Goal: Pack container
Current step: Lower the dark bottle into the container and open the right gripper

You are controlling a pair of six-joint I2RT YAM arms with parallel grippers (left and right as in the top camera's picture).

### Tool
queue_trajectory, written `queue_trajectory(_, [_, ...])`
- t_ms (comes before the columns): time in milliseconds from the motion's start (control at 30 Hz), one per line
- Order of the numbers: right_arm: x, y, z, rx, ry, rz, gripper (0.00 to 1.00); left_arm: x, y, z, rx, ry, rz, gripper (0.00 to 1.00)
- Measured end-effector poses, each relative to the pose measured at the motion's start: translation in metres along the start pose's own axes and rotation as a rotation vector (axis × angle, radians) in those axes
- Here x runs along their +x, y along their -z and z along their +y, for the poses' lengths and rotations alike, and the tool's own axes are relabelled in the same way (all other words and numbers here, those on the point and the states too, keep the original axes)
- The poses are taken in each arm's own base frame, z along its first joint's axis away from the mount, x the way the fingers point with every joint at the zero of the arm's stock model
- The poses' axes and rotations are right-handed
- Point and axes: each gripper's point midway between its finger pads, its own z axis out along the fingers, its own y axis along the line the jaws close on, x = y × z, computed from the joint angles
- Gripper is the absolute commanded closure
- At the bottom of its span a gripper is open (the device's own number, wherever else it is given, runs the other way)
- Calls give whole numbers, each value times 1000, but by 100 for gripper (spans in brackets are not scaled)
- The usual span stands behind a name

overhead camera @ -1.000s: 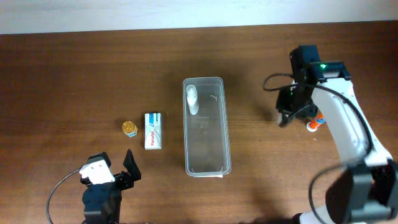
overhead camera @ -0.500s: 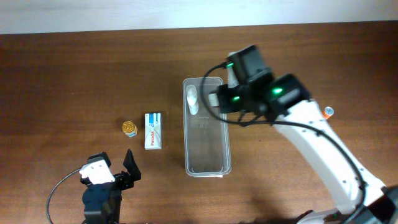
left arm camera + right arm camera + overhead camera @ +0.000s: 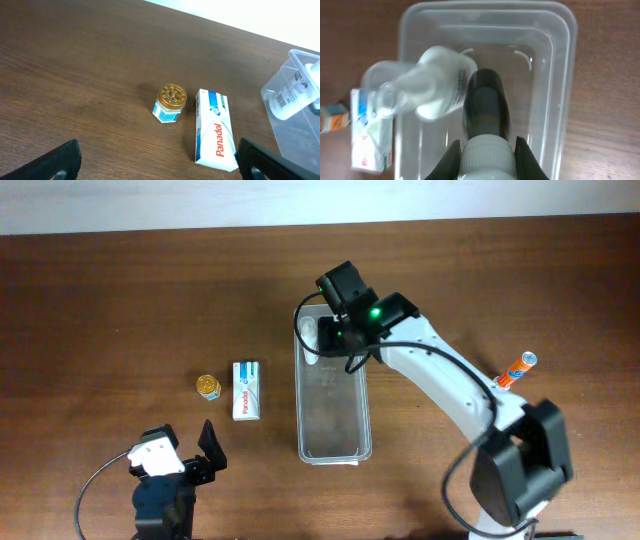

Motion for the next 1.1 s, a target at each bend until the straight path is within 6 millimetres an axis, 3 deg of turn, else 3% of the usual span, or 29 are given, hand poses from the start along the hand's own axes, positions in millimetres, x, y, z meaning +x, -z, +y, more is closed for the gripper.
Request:
queue_trajectory(167, [0, -21, -11, 25, -51, 28, 90, 0, 0, 0, 0, 0, 0, 1])
queue_trajectory(200, [0, -24, -13, 28, -58, 30, 86, 0, 0, 0, 0, 0, 0, 1])
queue_trajectory(400, [-2, -27, -12, 25, -67, 22, 82, 0, 0, 0, 0, 0, 0, 1])
queue_trajectory(567, [-4, -27, -11, 20, -75, 16, 70, 0, 0, 0, 0, 0, 0, 1])
queue_trajectory(667, [-4, -27, -11, 19, -76, 13, 51, 0, 0, 0, 0, 0, 0, 1])
queue_trajectory(700, [-5, -27, -10, 18, -84, 10, 49, 0, 0, 0, 0, 0, 0, 1])
queue_trajectory(1000, [-1, -25, -15, 32, -85, 31, 48, 0, 0, 0, 0, 0, 0, 0])
queue_trajectory(1067, [1, -19, -20, 44, -90, 47, 47, 0, 0, 0, 0, 0, 0, 1])
queue_trajectory(1100, [-2, -6, -24, 48, -89, 51, 47, 0, 0, 0, 0, 0, 0, 1])
